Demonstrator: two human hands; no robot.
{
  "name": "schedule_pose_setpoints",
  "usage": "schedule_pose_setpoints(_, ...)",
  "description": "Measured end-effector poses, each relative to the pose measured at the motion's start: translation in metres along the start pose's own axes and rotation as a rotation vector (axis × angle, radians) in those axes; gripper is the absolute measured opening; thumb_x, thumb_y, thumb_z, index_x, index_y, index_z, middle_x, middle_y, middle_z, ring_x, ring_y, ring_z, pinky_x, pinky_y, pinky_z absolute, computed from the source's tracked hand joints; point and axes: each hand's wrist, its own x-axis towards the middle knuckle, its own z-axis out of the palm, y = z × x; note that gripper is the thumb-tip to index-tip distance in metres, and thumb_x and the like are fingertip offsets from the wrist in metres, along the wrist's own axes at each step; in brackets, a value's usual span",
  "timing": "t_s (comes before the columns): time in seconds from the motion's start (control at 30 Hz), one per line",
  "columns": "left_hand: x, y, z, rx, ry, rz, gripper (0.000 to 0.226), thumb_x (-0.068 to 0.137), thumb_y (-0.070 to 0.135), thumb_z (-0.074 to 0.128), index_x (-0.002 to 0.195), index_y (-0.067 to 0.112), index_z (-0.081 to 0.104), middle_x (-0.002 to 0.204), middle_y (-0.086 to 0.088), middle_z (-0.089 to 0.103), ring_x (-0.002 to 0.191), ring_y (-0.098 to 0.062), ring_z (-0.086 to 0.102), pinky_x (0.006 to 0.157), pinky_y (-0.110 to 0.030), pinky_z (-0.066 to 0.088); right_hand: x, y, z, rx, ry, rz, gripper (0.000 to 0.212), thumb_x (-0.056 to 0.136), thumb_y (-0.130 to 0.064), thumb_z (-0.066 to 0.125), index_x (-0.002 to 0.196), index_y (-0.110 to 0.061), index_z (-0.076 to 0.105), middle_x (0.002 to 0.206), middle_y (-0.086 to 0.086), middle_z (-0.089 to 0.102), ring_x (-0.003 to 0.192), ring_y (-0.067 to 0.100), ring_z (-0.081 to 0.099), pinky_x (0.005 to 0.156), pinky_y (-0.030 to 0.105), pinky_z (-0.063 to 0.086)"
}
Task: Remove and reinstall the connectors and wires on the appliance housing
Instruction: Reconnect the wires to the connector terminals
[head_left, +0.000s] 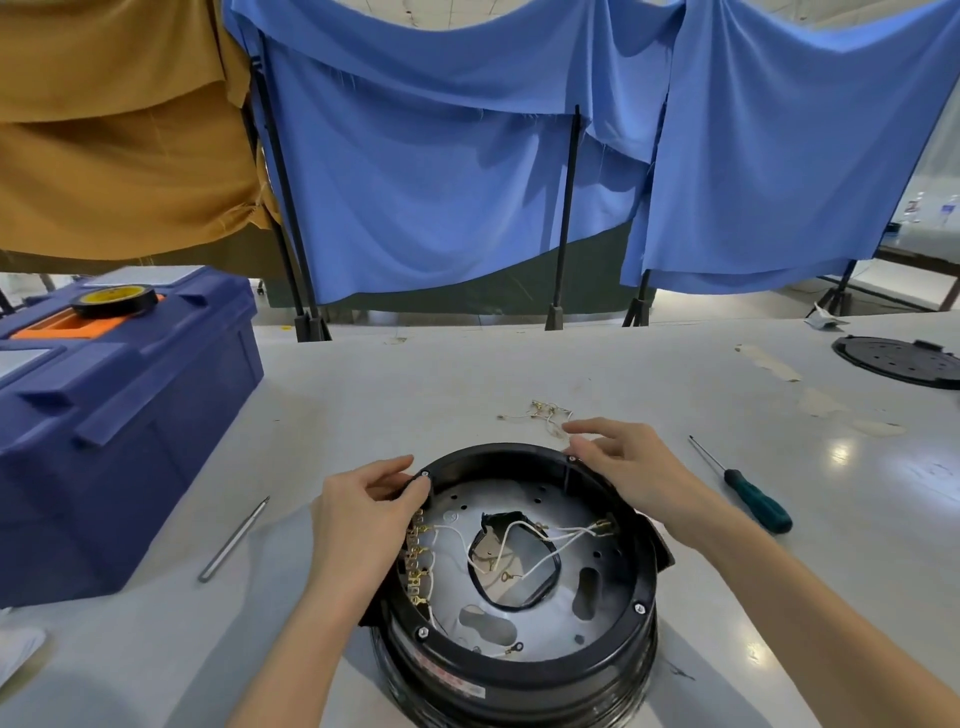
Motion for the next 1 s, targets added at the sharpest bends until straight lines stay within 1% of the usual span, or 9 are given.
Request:
schedule_pose_setpoints(0.07, 0.006, 0.000, 0.003, -0.024, -0.060, -0.009, 0.022, 0.080, 0.021, 0.075, 0.102, 0.027, 0.074, 0.084, 0.015, 0.073, 0.080, 0.011, 0.064, 0.068, -0.007, 0.043, 0.002, 0.005, 0.001, 0.053, -0.018, 0.007, 0.019, 0.098, -0.030, 0.056, 0.105, -0.026, 0.073, 0.091, -0.005, 0.076, 0.088, 0.004, 0.068, 0.082, 0.020, 0.050)
schedule_pose_setpoints(0.17, 0.014, -0.001, 0.007, 0.023, -0.130, 0.016, 0.021, 0.086, 0.020, 0.069, 0.106, 0.026, 0.073, 0.098, 0.014, 0.073, 0.086, 0.010, 0.064, 0.062, -0.001, 0.042, 0.012, 0.015, 0.001, 0.096, 0.120, 0.038, 0.018, 0.095, -0.021, 0.060, 0.087, -0.017, 0.075, 0.075, -0.003, 0.075, 0.069, 0.004, 0.067, 0.063, 0.015, 0.050)
schedule_pose_setpoints(0.23, 0.015, -0.003, 0.009, 0.066, -0.145, 0.050, 0.020, 0.088, 0.019, 0.067, 0.106, 0.025, 0.074, 0.101, 0.013, 0.072, 0.091, 0.006, 0.064, 0.070, -0.004, 0.043, 0.024, 0.024, -0.006, 0.101, 0.243, 0.075, 0.016, 0.095, -0.014, 0.058, 0.089, -0.011, 0.073, 0.073, -0.002, 0.075, 0.074, 0.009, 0.068, 0.060, 0.020, 0.051)
schedule_pose_setpoints(0.3, 0.014, -0.006, 0.010, 0.066, -0.151, 0.068, 0.020, 0.089, 0.020, 0.066, 0.107, 0.026, 0.074, 0.101, 0.015, 0.072, 0.096, 0.002, 0.064, 0.079, -0.011, 0.045, 0.036, 0.034, -0.012, 0.051, 0.289, 0.100, 0.013, 0.094, -0.012, 0.060, 0.093, -0.010, 0.072, 0.081, 0.000, 0.074, 0.084, 0.015, 0.066, 0.067, 0.025, 0.047)
schedule_pose_setpoints(0.43, 0.013, -0.008, 0.009, 0.054, -0.136, 0.089, 0.018, 0.088, 0.020, 0.068, 0.103, 0.028, 0.075, 0.097, 0.019, 0.071, 0.094, 0.004, 0.065, 0.084, -0.017, 0.046, 0.060, 0.048, -0.009, -0.106, 0.284, 0.133, 0.020, 0.087, -0.008, 0.068, 0.107, -0.006, 0.070, 0.102, 0.010, 0.070, 0.089, 0.021, 0.063, 0.075, 0.029, 0.046)
schedule_pose_setpoints(0.57, 0.012, -0.009, 0.009, 0.060, -0.131, 0.097, 0.018, 0.087, 0.020, 0.068, 0.103, 0.028, 0.075, 0.097, 0.018, 0.072, 0.094, 0.004, 0.065, 0.085, -0.016, 0.046, 0.081, 0.055, 0.002, -0.273, 0.252, 0.155, 0.037, 0.082, -0.019, 0.076, 0.114, -0.003, 0.066, 0.105, 0.010, 0.067, 0.098, 0.025, 0.061, 0.082, 0.031, 0.046)
schedule_pose_setpoints(0.63, 0.012, -0.010, 0.009, 0.053, -0.135, 0.095, 0.018, 0.087, 0.020, 0.069, 0.103, 0.028, 0.075, 0.097, 0.018, 0.072, 0.094, 0.004, 0.065, 0.085, -0.015, 0.046, 0.087, 0.057, 0.007, -0.344, 0.264, 0.144, 0.033, 0.081, -0.019, 0.076, 0.109, -0.004, 0.068, 0.103, 0.010, 0.068, 0.096, 0.024, 0.061, 0.076, 0.026, 0.042)
schedule_pose_setpoints(0.77, 0.012, -0.011, 0.008, 0.044, -0.134, 0.091, 0.018, 0.087, 0.021, 0.069, 0.101, 0.029, 0.075, 0.094, 0.022, 0.071, 0.092, 0.008, 0.064, 0.080, -0.009, 0.044, 0.092, 0.060, 0.013, -0.385, 0.313, 0.127, 0.003, 0.079, -0.005, 0.070, 0.080, -0.006, 0.072, 0.081, 0.007, 0.069, 0.079, 0.022, 0.062, 0.064, 0.023, 0.036)
schedule_pose_setpoints(1.0, 0.013, -0.011, 0.009, 0.038, -0.124, 0.096, 0.018, 0.087, 0.019, 0.069, 0.100, 0.029, 0.075, 0.093, 0.019, 0.072, 0.090, 0.008, 0.065, 0.077, -0.007, 0.044, 0.085, 0.054, -0.006, -0.155, 0.444, 0.070, 0.012, 0.085, -0.003, 0.069, 0.076, -0.009, 0.066, 0.077, 0.004, 0.066, 0.074, 0.020, 0.059, 0.065, 0.026, 0.042)
